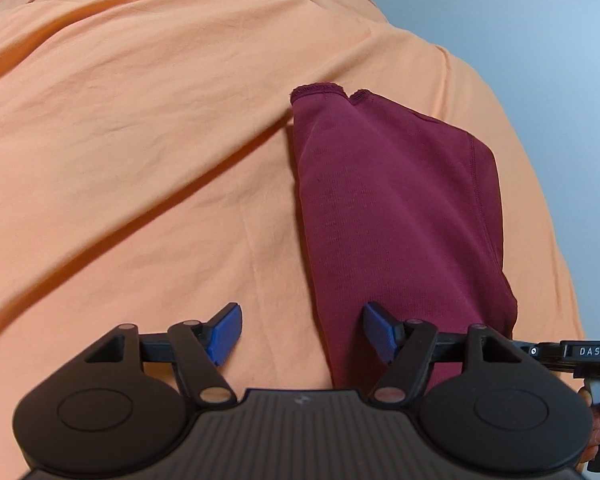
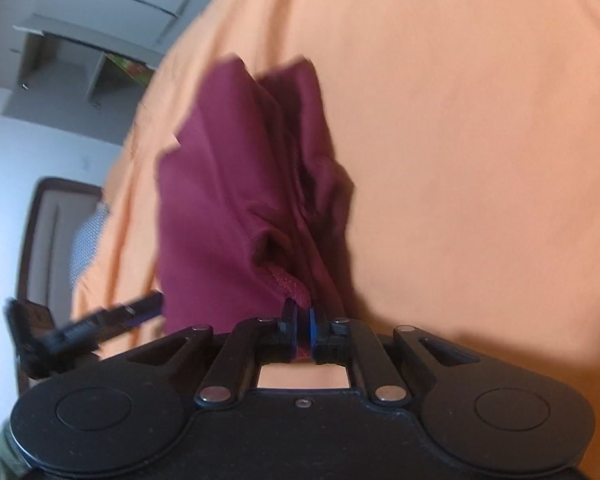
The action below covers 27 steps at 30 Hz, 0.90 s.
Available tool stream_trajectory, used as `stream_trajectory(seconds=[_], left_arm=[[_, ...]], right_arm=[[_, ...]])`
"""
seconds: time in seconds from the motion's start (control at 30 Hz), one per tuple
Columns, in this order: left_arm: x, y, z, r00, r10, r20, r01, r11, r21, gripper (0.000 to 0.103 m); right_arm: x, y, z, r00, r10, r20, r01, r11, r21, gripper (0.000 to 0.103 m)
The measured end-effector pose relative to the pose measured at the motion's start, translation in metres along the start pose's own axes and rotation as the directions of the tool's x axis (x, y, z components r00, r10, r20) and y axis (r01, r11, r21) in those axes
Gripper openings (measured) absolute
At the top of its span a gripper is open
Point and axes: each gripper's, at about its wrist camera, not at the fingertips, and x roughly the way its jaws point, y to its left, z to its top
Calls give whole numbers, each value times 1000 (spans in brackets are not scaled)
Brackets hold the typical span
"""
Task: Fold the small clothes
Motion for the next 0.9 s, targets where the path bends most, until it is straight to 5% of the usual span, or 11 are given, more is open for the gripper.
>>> stream_trajectory(seconds=[0.13,0.27,0.43,0.63,0.77,0.83,0.9], left_arm=[[0,1,0,1000,6,-4,-6,1000,-3,73],[0,1,0,1000,9,-2,-9,1000,-4,73],[-11,-4,2,999,0,42,0,1000,-6,73],[-41,-26,7,974,-165,155,160,986,45,74],[-25,-43,-5,968,-246,53,238,964,121,74],[-6,-50,-22,977,-209,-49,214,960,183,74],[10,-55,-42,989,-100,-111,126,957,263,74]], right_arm=[[0,8,3,1000,-16,4,16,1000,-22,9],[-6,15,6,999,-38,14,39,998,-58,29],[-25,31,12,993,-51,107,65,989,-131,30],[-27,72,23,984,46,172,5,959,-284,31],[-11,76,32,981,160,107,-126,953,-275,34],[0,63,35,982,177,62,-160,963,-218,35],[14,36,34,998,48,28,-42,983,-181,2]])
